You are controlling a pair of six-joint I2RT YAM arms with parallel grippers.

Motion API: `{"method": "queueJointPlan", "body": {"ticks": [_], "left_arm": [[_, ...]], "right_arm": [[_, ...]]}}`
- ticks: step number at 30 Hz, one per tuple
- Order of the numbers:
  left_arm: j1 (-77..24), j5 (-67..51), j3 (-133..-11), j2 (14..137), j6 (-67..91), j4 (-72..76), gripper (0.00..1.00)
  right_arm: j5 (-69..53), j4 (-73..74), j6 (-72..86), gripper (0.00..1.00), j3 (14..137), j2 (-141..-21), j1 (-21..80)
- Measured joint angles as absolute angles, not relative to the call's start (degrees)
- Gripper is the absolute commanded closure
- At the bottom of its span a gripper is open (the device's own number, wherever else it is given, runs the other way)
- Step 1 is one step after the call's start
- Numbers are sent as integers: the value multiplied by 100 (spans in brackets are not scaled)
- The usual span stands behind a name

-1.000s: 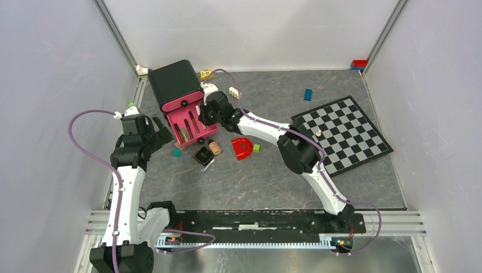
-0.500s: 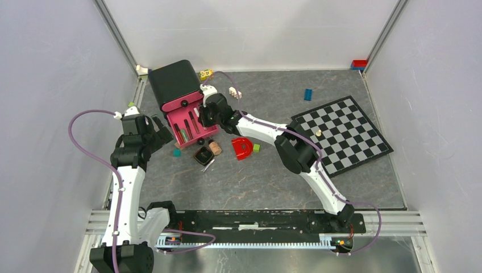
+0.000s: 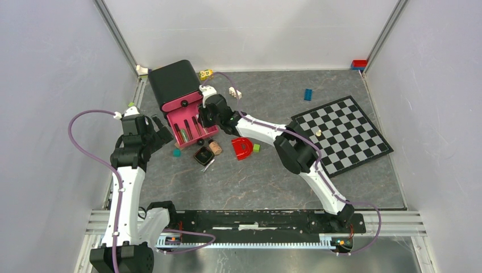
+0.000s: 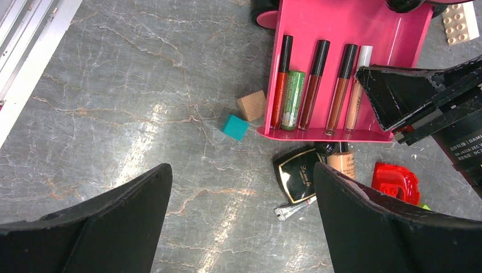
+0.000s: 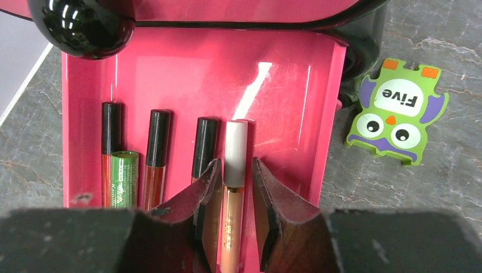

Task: Organize the makeup
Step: Place the makeup in the drawer, then pick up the makeup from the center of the board.

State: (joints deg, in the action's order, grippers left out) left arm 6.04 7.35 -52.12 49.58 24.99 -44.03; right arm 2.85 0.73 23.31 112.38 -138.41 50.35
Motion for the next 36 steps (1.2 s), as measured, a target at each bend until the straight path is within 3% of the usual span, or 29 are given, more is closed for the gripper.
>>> {"method": "queueJointPlan", "body": {"ticks": [11, 23, 28, 36], "left_arm": [[604, 738, -5212, 4958, 2497, -4403, 0], [631, 738, -5212, 4958, 2499, -4403, 0], [631, 738, -5212, 4958, 2497, -4403, 0], [637, 735, -5212, 4960, 2497, -4403, 0]], "right_arm": [[436, 51, 1909, 62, 10689, -12864, 5041], [1061, 298, 1317, 60, 7776, -9854, 4670], [1337, 985, 1385, 57, 6460, -9052, 4108], [1752, 2071, 1428, 53, 5559, -8473, 3297]]}}
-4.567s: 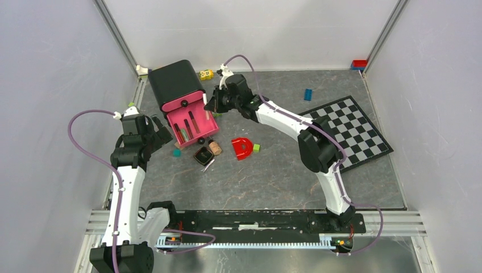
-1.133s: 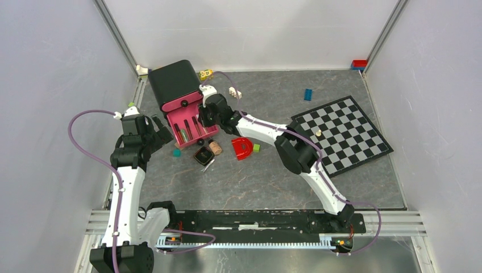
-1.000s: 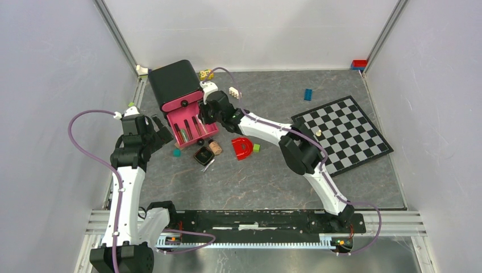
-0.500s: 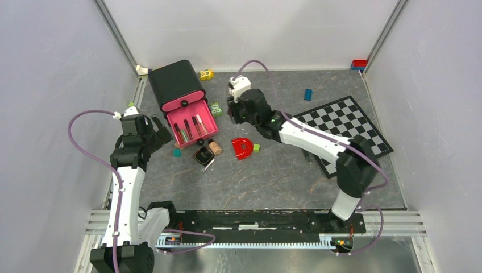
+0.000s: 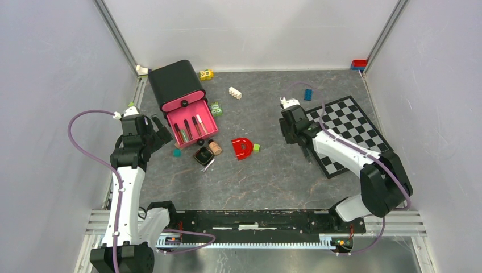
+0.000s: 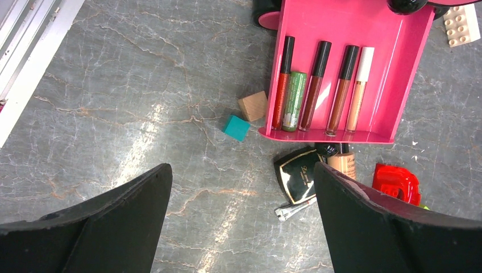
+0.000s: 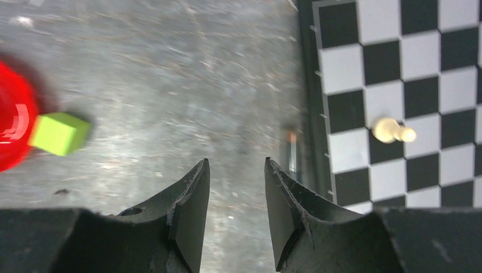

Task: Organize the makeup
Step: Pick up the makeup from the center of the board.

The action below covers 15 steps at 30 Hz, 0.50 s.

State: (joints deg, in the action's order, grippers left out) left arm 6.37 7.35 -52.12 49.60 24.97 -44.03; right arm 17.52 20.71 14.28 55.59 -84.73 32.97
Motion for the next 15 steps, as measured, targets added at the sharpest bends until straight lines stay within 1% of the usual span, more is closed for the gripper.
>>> {"method": "queueJointPlan", "body": {"ticks": [7, 15], "left_arm": [[642, 735, -5212, 4978, 2499, -4403, 0], [642, 735, -5212, 5026, 2497, -4403, 0]], "right_arm": [[1780, 2539, 1308, 52, 5242, -8381, 2504], [1090, 2580, 1000, 52, 4941, -8379, 1841]]}}
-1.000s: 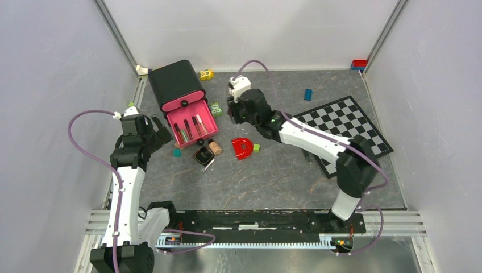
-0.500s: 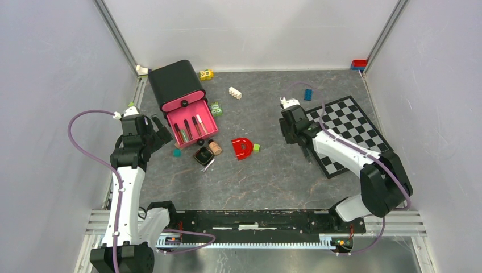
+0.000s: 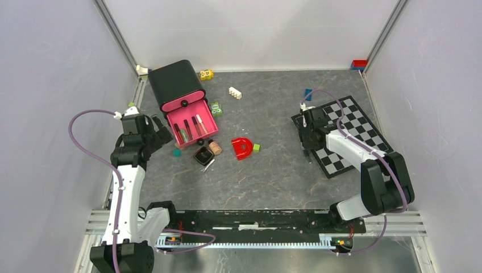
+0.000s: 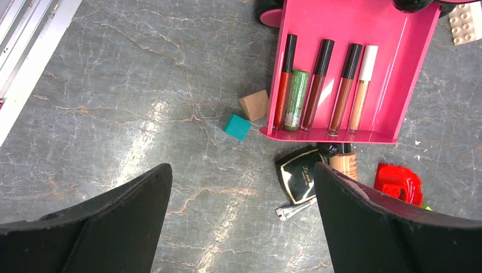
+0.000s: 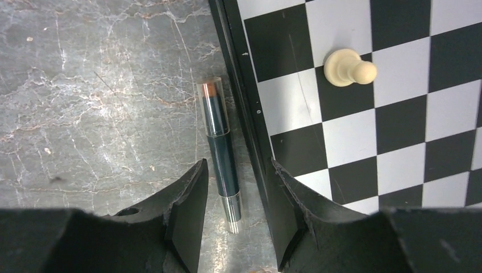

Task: Organize the makeup
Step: Pick up the makeup from the center of the board.

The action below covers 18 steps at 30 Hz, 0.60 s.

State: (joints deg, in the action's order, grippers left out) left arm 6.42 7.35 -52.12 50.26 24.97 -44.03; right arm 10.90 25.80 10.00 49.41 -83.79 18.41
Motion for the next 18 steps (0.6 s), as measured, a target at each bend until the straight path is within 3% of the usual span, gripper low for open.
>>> {"method": "queueJointPlan", "body": {"ticks": [18], "left_arm": [[642, 735, -5212, 5083, 2497, -4403, 0]], "right_arm": [[395, 2453, 751, 53, 4829, -8785, 1699]]}}
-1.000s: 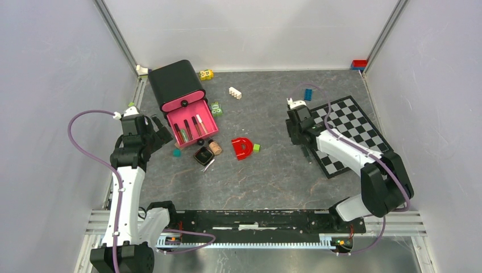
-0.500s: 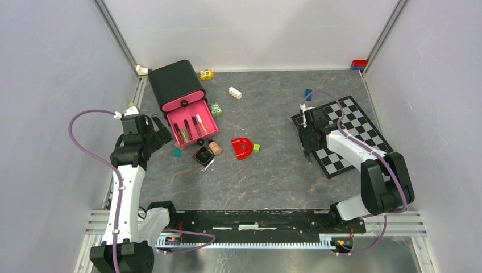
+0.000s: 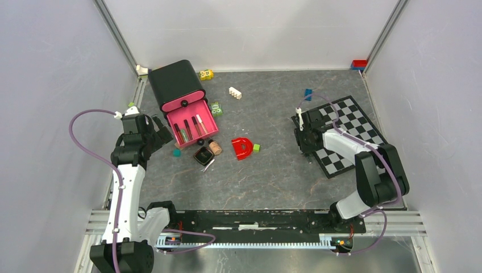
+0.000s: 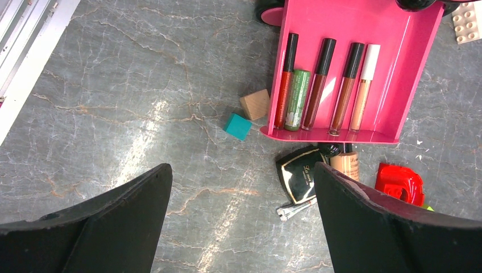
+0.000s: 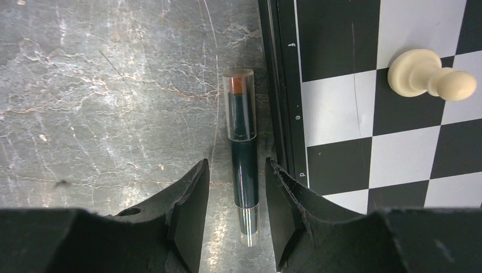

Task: Organize the makeup
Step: Pick up the makeup from the center of the board.

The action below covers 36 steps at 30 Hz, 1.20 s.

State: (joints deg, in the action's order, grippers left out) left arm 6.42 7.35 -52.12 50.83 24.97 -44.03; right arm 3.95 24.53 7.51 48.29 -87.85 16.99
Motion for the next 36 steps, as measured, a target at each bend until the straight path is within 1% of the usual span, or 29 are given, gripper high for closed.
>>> {"method": "queueJointPlan", "body": {"ticks": [4, 7, 12, 14, 16, 17, 19, 24, 28, 31, 36], "left_arm": [[642, 735, -5212, 5083, 2497, -4403, 0], [642, 733, -5212, 5083, 2499, -4403, 0], [642, 714, -5212, 5083, 2497, -4401, 0], [642, 714, -5212, 5083, 2497, -4401, 0], [642, 711, -5212, 5083, 2497, -4401, 0], [642, 714, -5212, 5081, 2497, -4401, 0], [642, 711, -5212, 5061, 2497, -4401, 0], [642, 716, -5212, 4947, 2497, -4401, 0], [642, 716, -5212, 4906, 2497, -4401, 0], [642, 716, -5212, 4899, 2497, -4401, 0], [642, 720, -5212, 4895, 2499, -4401, 0]], "right_arm": [[480, 2447, 716, 54, 4829, -8910, 1702], [486, 2412, 696, 58, 4829, -8989, 1702], [362, 2381, 631, 70, 4858, -9037, 1699], [298, 2357, 624, 76, 4858, -9039, 1697], [268, 2335, 624, 86, 4851, -9039, 1697], [257, 2331, 635, 90, 4849, -9035, 1695], [209, 2296, 652, 93, 4821, -9004, 1680], [62, 2180, 746, 96, 4746, -8930, 1747], [-75, 2152, 867, 98, 4788, -8917, 2167], [-132, 2193, 980, 99, 5065, -8921, 2613], [-154, 2027, 1227, 100, 5918, -9032, 3199]]}}
